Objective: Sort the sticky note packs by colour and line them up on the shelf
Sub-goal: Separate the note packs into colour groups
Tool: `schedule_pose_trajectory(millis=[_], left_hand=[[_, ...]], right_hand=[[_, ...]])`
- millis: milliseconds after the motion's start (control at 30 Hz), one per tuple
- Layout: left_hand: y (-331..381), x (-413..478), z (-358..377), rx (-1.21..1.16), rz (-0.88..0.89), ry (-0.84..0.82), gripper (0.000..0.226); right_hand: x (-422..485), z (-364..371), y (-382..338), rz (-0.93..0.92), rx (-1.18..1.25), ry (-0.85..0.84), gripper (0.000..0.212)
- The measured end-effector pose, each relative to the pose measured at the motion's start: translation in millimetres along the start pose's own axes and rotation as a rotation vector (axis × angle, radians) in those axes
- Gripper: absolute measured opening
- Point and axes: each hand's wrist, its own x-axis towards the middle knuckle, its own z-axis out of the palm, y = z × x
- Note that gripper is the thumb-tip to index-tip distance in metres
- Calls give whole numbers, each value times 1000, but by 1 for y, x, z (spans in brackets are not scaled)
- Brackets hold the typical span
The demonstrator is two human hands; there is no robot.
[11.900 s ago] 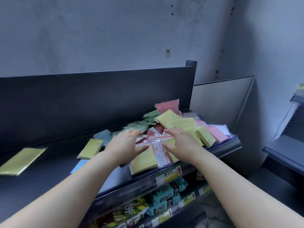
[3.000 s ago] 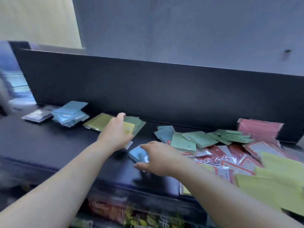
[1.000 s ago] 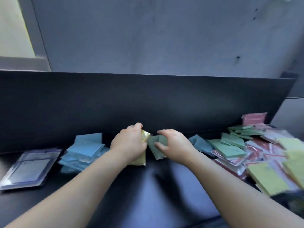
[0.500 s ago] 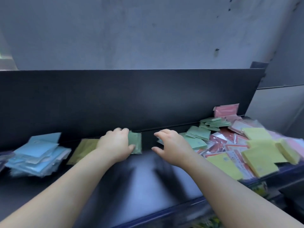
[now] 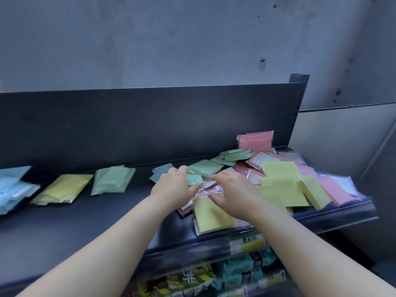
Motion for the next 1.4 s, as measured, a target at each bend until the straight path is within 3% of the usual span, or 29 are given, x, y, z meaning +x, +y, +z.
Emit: schedule_pose_trajectory(millis=[267,400,567,733,867,1100,1300,1400], left_hand=[[23,12,10,-50,-259,-5,84],[25,5,3,-104,-281,27,65],[19,-11,-13,-167,-301,76,58],[-4,-29,-25,-252,-298,136,62],[-19,-46,-27,-265,-279,204,66],[-50,-70,-28,-302,-239,353,71],[-103,-87,-37,-353,-274,426,75],[-140,-95,-49,-352,-287,479,76]], right_hand=[[-37,-2,22,-154,99,-185,67],[-39,1,22,-216,68,-249,79],[-30,6,22,-204,121,-295,87],[-19,3,26,-189,140,-333,82],[-9,7,15,-219,23,-243,67],[2,14,-10,-279,-6,-267,64],[22,6,-58,-279,100,-240,70],[40,12,-94,-265,133,-220,63]])
